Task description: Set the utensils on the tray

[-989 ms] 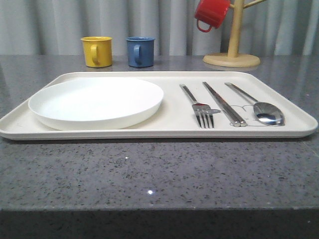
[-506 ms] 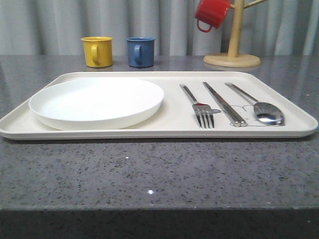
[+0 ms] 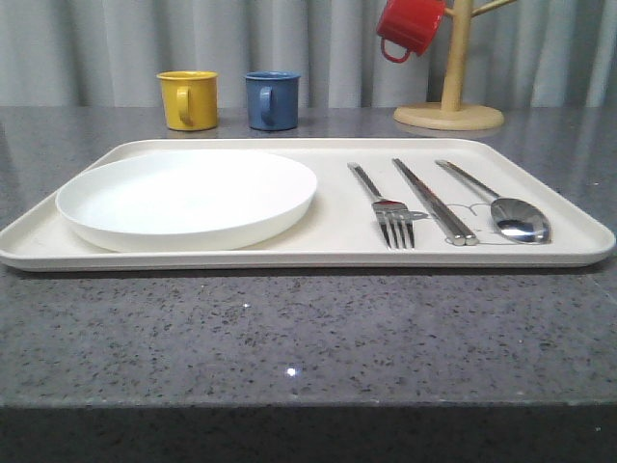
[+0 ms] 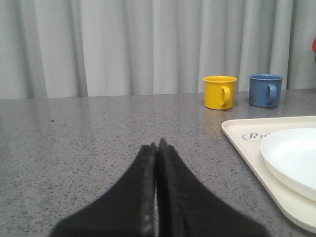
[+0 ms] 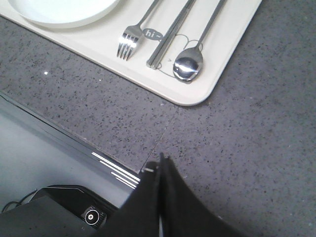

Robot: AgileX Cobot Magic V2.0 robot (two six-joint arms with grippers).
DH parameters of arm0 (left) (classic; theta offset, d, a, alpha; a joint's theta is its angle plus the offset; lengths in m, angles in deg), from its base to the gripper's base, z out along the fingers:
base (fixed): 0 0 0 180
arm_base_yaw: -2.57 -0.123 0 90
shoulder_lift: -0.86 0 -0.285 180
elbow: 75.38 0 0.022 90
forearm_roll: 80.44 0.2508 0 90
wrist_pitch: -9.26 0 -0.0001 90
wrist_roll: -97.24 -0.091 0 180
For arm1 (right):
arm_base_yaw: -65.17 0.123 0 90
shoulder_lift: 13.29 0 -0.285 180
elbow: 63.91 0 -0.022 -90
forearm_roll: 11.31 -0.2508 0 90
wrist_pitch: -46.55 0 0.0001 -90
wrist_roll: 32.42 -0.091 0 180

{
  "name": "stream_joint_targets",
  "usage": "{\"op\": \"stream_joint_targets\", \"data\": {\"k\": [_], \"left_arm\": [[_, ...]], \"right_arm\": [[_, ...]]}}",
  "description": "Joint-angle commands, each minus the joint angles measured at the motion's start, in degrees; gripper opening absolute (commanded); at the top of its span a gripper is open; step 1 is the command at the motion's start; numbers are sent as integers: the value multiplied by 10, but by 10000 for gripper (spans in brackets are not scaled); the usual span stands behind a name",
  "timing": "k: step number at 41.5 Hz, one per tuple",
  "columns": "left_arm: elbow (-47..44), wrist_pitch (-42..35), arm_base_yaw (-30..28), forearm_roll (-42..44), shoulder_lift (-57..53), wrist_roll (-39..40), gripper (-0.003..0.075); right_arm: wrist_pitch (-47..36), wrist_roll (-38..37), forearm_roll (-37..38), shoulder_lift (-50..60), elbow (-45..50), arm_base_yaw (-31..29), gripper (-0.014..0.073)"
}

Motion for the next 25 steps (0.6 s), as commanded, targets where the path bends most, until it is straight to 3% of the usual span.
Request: {"op": "stream_joint_targets", "data": {"k": [1,16,20,25], "left_arm": [[2,-47,-1,-6,-13,-1,-18],[2,-47,-1,-6,-13,-1,-18],[2,-47,-1,-6,-13,-1,-18],[2,-47,-1,-6,-13,-1,-18]], "right_arm": [[-31,5,2,-3,-13,0,-69],[-33,5,0,11,-7,-7,-69],[-41,5,-3,34,19,-48,-69],[-110,5,7,85,82,-106,-69]]}}
